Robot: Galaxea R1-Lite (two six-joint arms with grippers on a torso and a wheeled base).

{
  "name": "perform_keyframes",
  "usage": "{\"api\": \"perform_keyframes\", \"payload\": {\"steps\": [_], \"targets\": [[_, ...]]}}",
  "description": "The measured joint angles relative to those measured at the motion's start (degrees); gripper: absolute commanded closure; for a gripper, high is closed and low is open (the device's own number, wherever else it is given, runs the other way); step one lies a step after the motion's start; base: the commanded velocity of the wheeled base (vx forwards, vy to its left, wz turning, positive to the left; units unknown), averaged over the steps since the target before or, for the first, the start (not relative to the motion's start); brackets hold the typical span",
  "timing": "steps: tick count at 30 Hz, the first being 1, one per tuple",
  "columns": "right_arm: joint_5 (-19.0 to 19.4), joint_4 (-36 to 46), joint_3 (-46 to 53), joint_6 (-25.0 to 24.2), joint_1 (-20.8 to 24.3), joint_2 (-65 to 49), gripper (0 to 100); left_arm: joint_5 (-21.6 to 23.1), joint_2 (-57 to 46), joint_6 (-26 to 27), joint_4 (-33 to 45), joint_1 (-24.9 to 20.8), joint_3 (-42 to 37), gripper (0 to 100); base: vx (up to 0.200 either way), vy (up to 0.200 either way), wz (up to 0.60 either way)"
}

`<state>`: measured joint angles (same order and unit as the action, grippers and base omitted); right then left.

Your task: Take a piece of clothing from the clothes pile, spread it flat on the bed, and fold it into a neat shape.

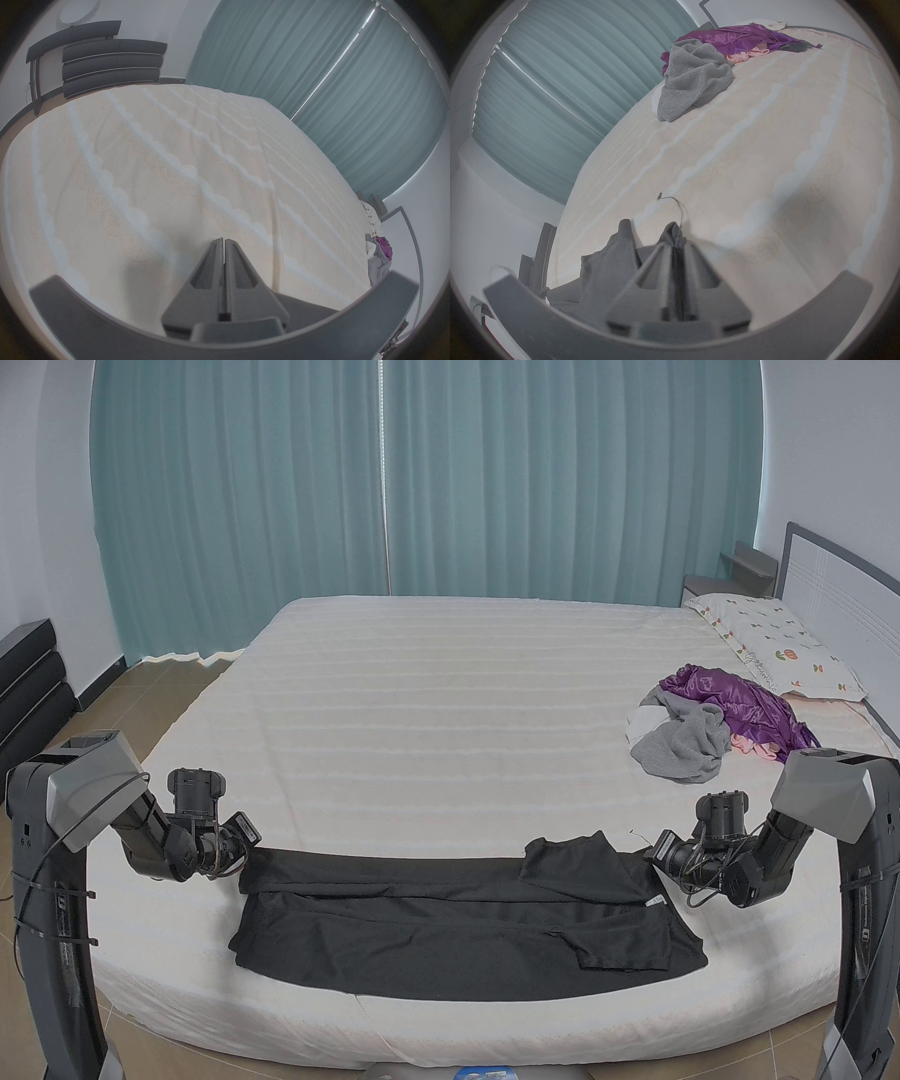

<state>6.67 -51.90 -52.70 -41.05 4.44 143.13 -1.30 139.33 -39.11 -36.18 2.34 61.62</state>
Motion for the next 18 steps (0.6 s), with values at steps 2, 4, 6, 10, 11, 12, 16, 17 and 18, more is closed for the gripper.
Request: {"api": "perform_keyframes", "payload": {"steps": [2,4,6,10,11,12,16,17,18], "targets": [[-0.05,-0.18,-0.35,-0.12,-0.2,0.01,100,0.0,0.0,-0.06,0.05,0.0,0.0,100,0.0,0.0,0.0],[-0.07,-0.2,-0.6,-0.22,-0.43,0.04,100,0.0,0.0,-0.06,0.05,0.0,-0.02,100,0.0,0.0,0.0],[-0.07,-0.24,-0.77,-0.23,-0.67,0.09,100,0.05,0.0,-0.06,0.06,0.0,-0.07,100,0.0,0.0,0.0],[-0.1,-0.38,-0.79,-0.26,-0.78,0.17,0,0.11,0.01,-0.09,0.13,0.0,-0.11,100,0.0,0.0,0.0],[-0.07,-0.41,-0.79,-0.26,-0.83,0.17,0,0.13,0.01,-0.09,0.13,0.0,-0.11,100,0.0,0.0,0.0],[-0.07,-0.65,-0.77,-0.26,-0.83,0.17,0,0.22,0.0,-0.13,0.13,0.0,-0.11,100,0.0,0.0,0.0],[0.17,-1.17,-0.28,-0.78,-0.87,-0.13,0,0.44,0.0,-0.16,0.28,0.02,-0.11,0,0.0,0.0,0.0],[0.22,-1.23,-0.09,-1.21,-0.89,-0.38,0,0.49,-0.02,-0.2,0.33,0.05,-0.11,0,0.0,0.0,0.0],[0.26,-1.37,0.24,-1.82,-0.87,-0.77,0,0.49,-0.1,-0.35,0.33,0.05,-0.13,0,0.0,0.0,0.0]]}}
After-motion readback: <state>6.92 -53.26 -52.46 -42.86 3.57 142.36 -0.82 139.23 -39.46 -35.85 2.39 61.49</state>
